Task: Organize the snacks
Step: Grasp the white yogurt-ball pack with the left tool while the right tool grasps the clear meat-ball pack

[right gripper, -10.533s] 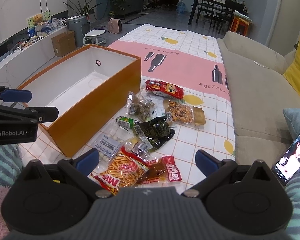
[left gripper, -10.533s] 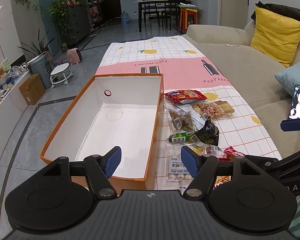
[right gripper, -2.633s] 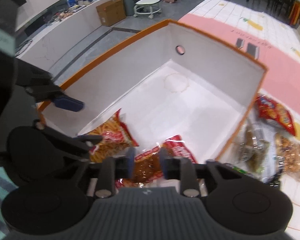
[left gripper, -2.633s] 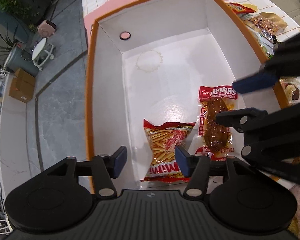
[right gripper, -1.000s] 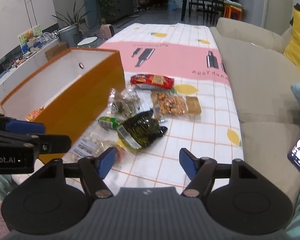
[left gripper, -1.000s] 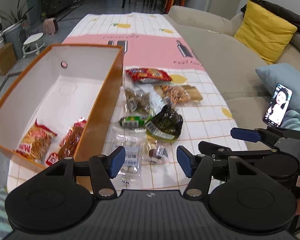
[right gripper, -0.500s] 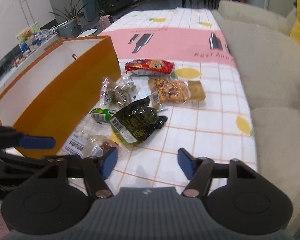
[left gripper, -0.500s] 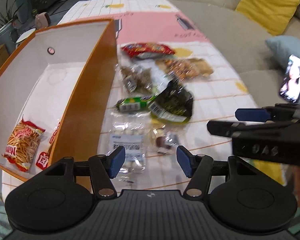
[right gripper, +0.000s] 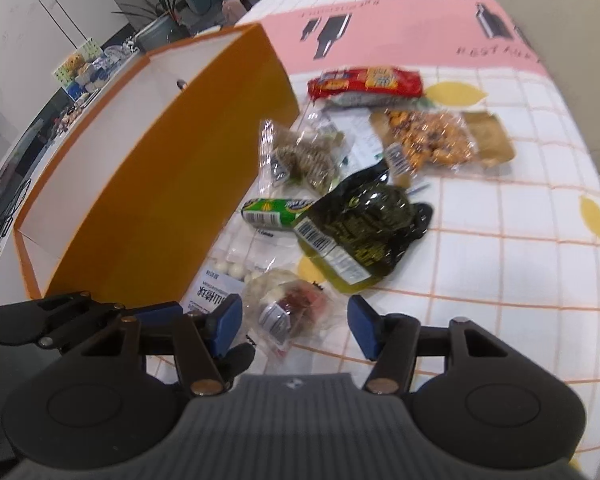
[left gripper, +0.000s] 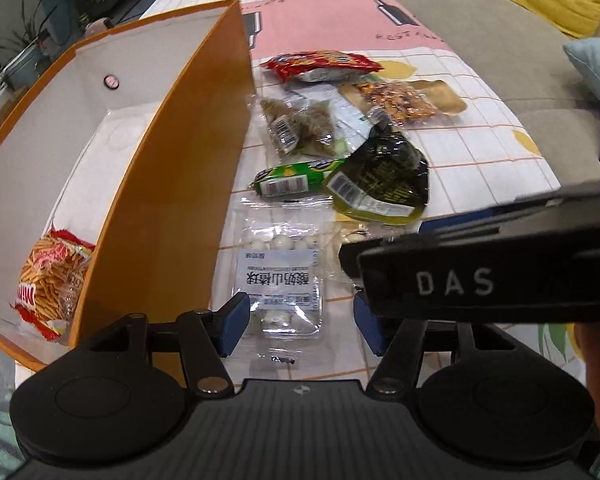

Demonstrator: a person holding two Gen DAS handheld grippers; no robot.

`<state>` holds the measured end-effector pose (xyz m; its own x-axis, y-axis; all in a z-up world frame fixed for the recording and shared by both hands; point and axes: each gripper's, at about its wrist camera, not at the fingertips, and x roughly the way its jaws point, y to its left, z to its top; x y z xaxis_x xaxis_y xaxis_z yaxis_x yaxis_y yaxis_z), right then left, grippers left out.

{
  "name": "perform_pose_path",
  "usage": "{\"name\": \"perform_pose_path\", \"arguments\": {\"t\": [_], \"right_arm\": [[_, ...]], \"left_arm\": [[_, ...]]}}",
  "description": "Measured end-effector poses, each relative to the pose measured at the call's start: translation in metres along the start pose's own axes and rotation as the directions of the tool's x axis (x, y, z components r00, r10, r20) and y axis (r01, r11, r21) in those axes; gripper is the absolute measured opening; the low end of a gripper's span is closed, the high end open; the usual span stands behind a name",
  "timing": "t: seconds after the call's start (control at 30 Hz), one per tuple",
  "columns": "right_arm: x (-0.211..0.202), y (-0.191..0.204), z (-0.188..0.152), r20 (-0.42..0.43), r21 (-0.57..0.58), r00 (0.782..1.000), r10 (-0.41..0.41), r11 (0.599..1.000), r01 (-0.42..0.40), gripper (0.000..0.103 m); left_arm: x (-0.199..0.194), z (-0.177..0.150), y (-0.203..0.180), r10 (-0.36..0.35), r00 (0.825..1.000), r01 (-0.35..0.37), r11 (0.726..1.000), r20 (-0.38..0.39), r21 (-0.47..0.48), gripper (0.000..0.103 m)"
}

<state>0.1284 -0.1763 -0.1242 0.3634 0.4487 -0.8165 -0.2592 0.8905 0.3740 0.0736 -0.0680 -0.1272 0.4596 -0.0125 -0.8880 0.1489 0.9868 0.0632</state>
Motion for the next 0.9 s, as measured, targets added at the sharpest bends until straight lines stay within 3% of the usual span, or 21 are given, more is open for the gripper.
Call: {"name": "perform_pose_path", "arguments": {"t": [0.07,0.27,0.53,0.73,0.8,0.83,0.87,0.9], "right_arm": [[0.007,-0.001,0.0,-0.025,0.022,1.0,0.015,1.0,-0.014,0.056],[0.017,-0.009,-0.003,-0.059,0.085,0.996,0.061,0.995,-0.055,0.03],[-0.002,-0.026,-0.012,-0.049,0.084,0.997,-0.064,0.994,0.068,0.026],[-0.014,-0.041,-0.022,-0.054,0.1,0.991,-0.127,0.986,0.131,0.025],[-0.015,-0.043,-0.024,-0.055,0.105,0.99,-0.13,0.985,0.135,0.025],[-0.015,-0.043,-0.024,-0.055,0.107,0.99,-0.129,0.985,0.134,0.025],[-0.015,-0.043,-0.024,-0.053,0.106,0.99,-0.129,0.985,0.134,0.025],[-0.015,-0.042,-0.023,-0.051,0.101,0.99,-0.128,0.986,0.133,0.025]], "left_arm": [[0.004,0.0,0.0,-0.005,1.0,0.005,1.0,-0.011,-0.008,0.07],[0.01,0.0,0.001,-0.013,1.0,0.013,1.0,-0.015,-0.027,0.067],[0.008,0.0,0.003,-0.133,0.991,0.134,0.99,0.012,-0.046,0.042],[0.006,0.001,-0.001,-0.228,0.973,0.229,0.973,0.028,-0.041,0.034],[0.002,0.001,0.0,-0.213,0.976,0.215,0.975,0.05,-0.048,0.034],[-0.002,0.001,-0.001,-0.166,0.983,0.169,0.985,0.074,-0.041,0.036],[-0.004,0.001,-0.003,-0.115,0.989,0.118,0.992,0.09,-0.033,0.042],[-0.006,0.001,-0.005,-0.065,0.993,0.068,0.997,0.097,-0.03,0.062]]}}
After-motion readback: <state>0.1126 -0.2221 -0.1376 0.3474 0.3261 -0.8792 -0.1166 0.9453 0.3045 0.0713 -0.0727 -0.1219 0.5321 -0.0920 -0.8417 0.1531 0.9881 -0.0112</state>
